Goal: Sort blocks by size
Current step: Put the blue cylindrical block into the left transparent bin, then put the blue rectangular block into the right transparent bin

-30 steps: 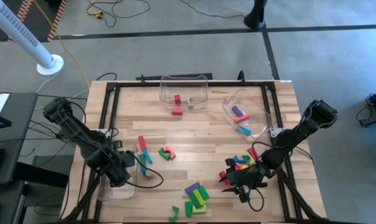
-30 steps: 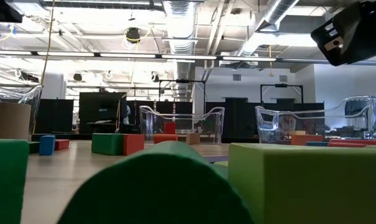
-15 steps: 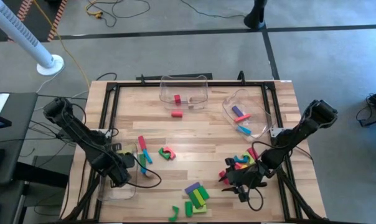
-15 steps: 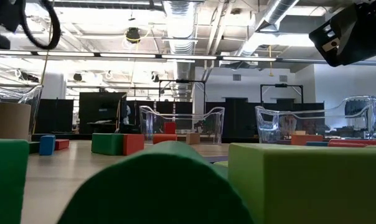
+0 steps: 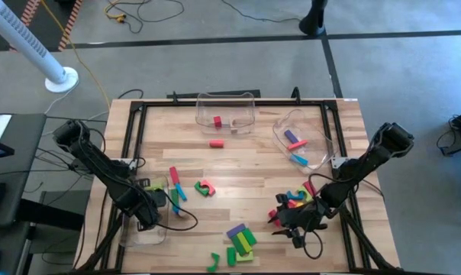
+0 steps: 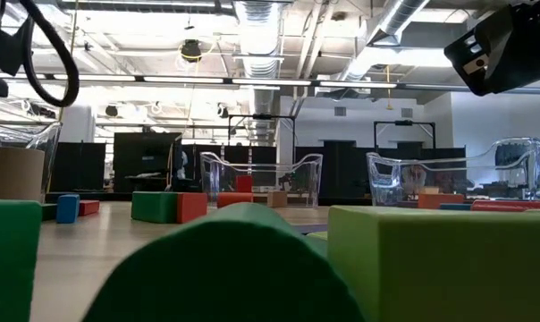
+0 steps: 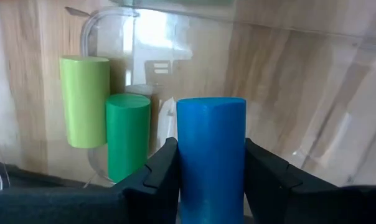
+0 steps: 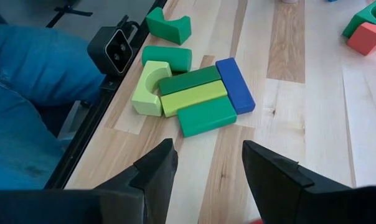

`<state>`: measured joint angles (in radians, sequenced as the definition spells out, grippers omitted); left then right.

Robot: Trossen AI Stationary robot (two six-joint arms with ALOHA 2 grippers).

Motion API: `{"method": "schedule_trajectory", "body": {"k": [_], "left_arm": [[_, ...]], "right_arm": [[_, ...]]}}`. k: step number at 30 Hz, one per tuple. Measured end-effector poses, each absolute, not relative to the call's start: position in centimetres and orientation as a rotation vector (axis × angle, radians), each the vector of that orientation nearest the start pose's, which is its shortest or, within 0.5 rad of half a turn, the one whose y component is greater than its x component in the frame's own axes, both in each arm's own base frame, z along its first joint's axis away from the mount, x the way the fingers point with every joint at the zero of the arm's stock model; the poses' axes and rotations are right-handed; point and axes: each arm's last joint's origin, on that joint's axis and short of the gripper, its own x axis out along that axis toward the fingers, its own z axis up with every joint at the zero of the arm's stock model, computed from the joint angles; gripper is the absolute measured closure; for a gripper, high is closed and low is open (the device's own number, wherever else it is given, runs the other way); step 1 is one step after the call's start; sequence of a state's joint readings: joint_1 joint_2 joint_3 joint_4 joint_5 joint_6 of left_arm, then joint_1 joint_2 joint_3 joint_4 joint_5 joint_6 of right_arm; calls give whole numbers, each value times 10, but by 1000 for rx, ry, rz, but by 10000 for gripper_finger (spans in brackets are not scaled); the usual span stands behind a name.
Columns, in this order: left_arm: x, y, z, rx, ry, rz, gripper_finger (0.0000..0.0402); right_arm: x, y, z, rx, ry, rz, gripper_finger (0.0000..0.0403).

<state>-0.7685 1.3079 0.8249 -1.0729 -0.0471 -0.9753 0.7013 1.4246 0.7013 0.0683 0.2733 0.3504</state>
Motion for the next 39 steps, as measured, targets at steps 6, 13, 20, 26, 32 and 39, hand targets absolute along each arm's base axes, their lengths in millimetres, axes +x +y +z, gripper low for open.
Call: {"method": "schedule_trajectory", "body": {"k": [6,13,20,26,32,39], "left_arm": [[141,-136,195,-166,1537,180,266],[141,-135,195,-167,1538,183,255],[141,-135,195,-175,1537,192,223],[141,-135,195,-171,1537,189,215],[140,-134,199,-181,1519,178,213],[133,-126,218,-240,1415,163,213]], "right_arm": [[220,175,189,27,643,303,186],[220,175,189,27,643,303,186],[220,175,189,26,644,303,186],[220,175,189,27,643,303,186],[220,175,189,26,644,303,186],[220,175,189,27,643,303,186]]}}
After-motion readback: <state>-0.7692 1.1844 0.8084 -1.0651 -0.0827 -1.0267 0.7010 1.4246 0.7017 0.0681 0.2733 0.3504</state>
